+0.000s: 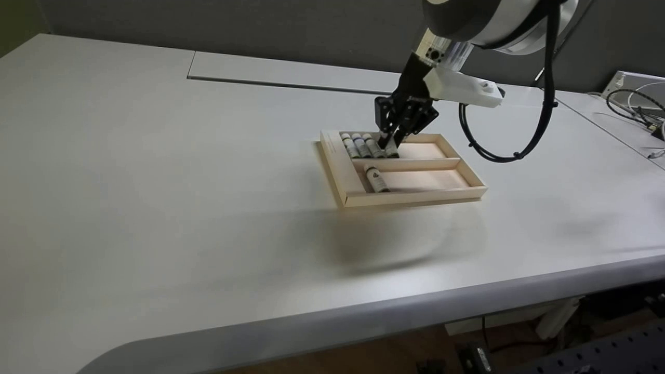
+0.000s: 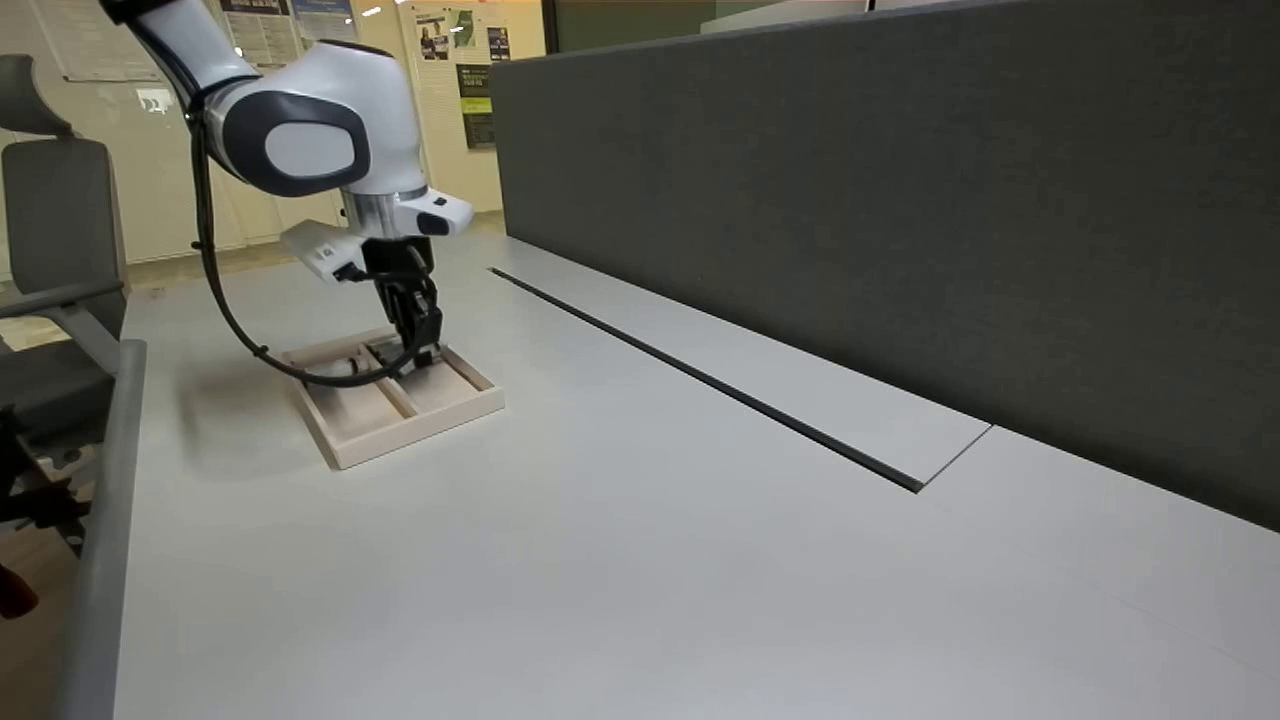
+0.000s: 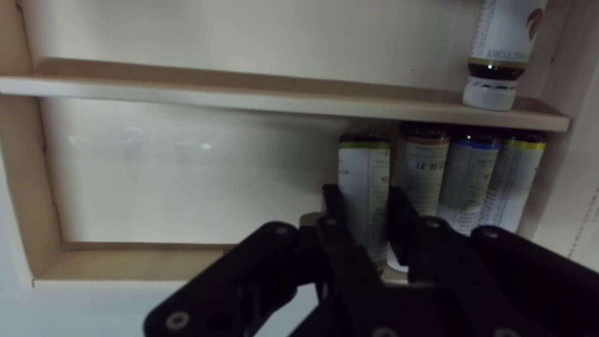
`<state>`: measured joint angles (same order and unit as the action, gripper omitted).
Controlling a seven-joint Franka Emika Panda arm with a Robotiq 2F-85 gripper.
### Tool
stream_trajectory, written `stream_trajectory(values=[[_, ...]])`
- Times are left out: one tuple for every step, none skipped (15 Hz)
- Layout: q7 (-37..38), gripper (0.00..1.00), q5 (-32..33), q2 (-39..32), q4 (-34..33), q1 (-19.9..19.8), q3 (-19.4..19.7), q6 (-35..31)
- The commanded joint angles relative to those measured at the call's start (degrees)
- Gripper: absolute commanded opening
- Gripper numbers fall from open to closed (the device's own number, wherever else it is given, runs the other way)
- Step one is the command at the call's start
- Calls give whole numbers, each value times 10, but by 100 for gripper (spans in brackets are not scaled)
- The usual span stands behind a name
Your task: Pick up the bottle from the table and place it on the top part of the tray
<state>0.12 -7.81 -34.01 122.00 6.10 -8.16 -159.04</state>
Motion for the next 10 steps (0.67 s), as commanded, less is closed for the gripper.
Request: stream_trajectory(values=[[28,7,7,37,30,12,10,-3],[27,7,8,41,32,12,10,1],[26,7,7,44,33,11,9,5],[25,7,6,45,33,10,9,6],[24,7,5,44,31,8,9,8],[24,7,5,43,31,8,8,10],[23,7,5,42,31,7,9,10],[23,7,5,41,30,7,9,10],[22,7,4,39,29,7,8,11],[21,7,4,37,28,6,8,11]])
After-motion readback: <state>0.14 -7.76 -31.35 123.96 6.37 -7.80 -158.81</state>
